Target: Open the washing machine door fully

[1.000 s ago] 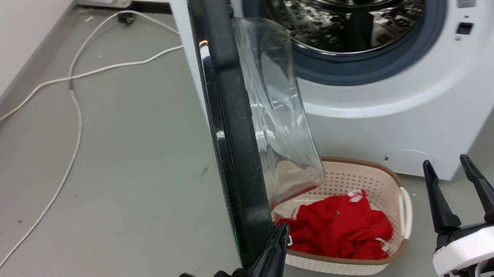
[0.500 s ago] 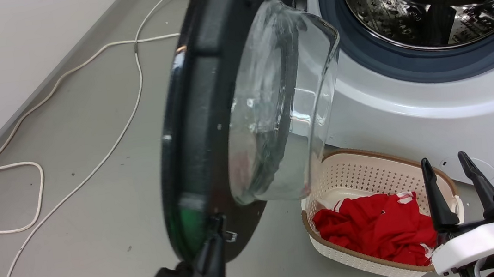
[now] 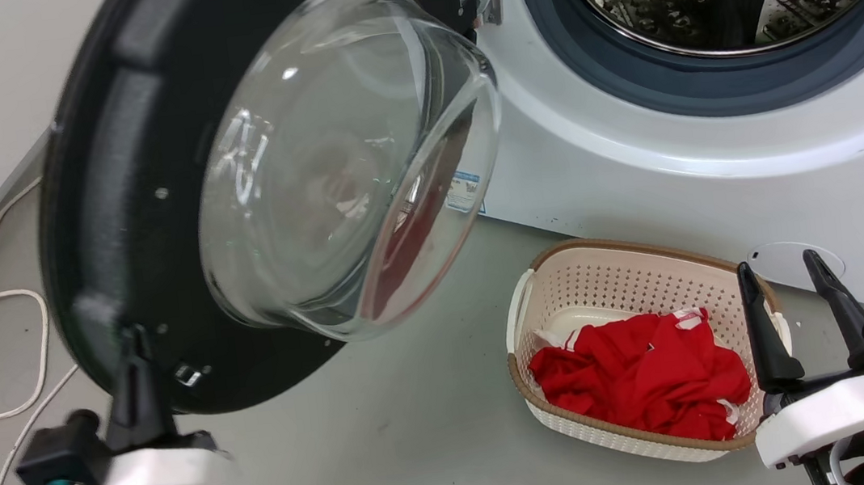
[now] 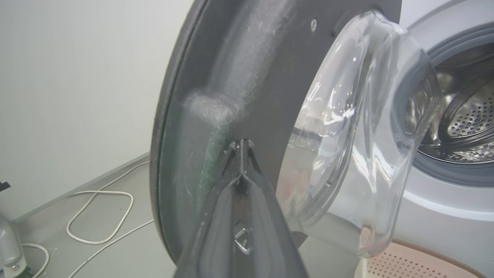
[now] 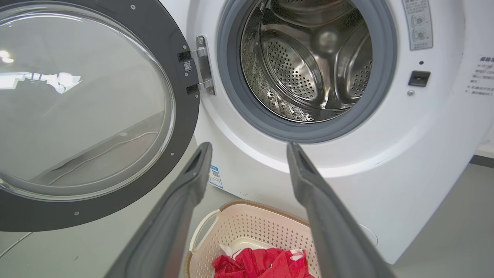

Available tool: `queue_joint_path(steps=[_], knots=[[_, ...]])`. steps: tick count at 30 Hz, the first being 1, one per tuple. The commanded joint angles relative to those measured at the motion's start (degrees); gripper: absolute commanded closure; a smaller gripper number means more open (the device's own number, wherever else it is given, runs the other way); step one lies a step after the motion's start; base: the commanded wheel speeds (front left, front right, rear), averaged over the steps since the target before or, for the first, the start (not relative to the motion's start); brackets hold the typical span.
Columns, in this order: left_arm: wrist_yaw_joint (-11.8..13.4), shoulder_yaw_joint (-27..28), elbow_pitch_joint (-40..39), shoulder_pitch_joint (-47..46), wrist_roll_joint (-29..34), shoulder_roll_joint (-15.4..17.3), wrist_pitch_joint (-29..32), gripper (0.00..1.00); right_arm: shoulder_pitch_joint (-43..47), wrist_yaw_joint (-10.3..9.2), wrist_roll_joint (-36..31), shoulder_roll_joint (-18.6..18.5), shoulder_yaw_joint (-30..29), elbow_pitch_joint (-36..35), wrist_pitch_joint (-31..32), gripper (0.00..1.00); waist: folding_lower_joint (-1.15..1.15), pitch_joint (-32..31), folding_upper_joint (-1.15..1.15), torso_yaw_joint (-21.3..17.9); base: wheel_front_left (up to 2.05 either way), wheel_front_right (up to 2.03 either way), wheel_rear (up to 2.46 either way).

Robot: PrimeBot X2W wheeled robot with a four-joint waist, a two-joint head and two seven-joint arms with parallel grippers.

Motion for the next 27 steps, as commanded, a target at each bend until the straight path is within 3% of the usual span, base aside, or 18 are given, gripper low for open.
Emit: queue_joint_path(steps=[1,7,15,27], knots=[[-0.7,1.9,0.5,-1.5,0.1,0.9,-0.4,1.0,-0.5,-0.04,-0.4,0.1,0.0,-0.4,0.1,0.0,-0.01,0.4,0.0,-0.5,0.0,0.0,0.0],[-5.0,9.7,4.9,-5.8,-0.1,2.2,-0.4,1.0,-1.3,-0.04,-0.6,0.1,-0.3,-0.8,0.4,0.0,-0.01,1.5,0.0,-1.5,0.0,0.0,0.0],[-9.5,14.7,11.2,-11.5,2.5,3.0,-0.3,1.0,-1.9,-0.04,-0.9,0.1,-0.1,-0.7,0.6,0.0,-0.01,2.2,0.0,-2.6,0.0,0.0,0.0],[-11.6,18.8,11.1,-9.5,8.4,-0.6,-0.3,1.0,-1.4,-0.04,0.1,0.1,-0.3,0.3,-0.6,0.0,-0.01,0.7,0.0,-4.3,0.0,0.0,0.0]])
